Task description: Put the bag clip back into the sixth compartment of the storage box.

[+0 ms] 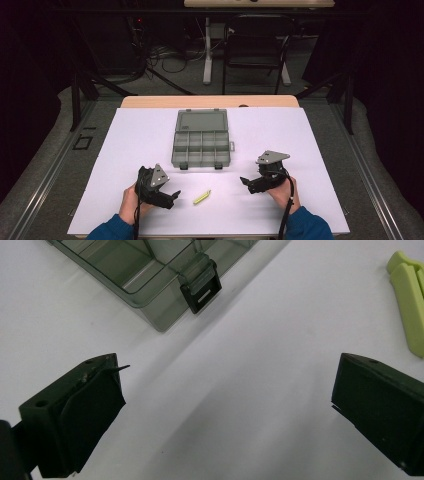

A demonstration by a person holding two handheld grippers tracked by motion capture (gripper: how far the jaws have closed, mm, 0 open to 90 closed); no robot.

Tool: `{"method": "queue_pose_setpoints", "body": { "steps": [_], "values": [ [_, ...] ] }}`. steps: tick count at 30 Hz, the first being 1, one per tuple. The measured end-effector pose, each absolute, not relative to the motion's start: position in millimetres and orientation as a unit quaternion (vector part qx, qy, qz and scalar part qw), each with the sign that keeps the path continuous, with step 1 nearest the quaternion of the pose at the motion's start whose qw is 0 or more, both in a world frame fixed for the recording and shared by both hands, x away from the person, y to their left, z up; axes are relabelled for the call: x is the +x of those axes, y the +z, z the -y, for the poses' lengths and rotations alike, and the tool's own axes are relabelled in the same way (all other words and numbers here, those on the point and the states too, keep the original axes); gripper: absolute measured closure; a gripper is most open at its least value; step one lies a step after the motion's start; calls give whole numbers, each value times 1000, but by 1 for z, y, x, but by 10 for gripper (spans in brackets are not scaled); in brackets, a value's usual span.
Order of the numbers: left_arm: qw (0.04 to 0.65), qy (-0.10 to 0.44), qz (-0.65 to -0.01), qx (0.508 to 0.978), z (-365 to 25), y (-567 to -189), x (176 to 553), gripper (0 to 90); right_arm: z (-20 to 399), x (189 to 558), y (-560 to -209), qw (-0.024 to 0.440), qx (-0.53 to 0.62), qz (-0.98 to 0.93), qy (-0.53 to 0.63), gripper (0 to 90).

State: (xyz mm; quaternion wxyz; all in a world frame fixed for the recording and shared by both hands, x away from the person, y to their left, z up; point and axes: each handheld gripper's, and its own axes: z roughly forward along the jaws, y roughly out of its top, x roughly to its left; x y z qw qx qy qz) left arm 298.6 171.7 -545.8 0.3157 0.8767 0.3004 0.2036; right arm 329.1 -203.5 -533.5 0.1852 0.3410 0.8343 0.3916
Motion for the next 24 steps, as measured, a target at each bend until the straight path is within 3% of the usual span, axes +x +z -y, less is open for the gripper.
{"method": "queue_pose_setpoints", "body": {
  "steps": [24],
  "values": [
    [300,182,-256,901,-130,-542,285,0,201,328,-533,168,327,-842,395,0]
  ]
}}
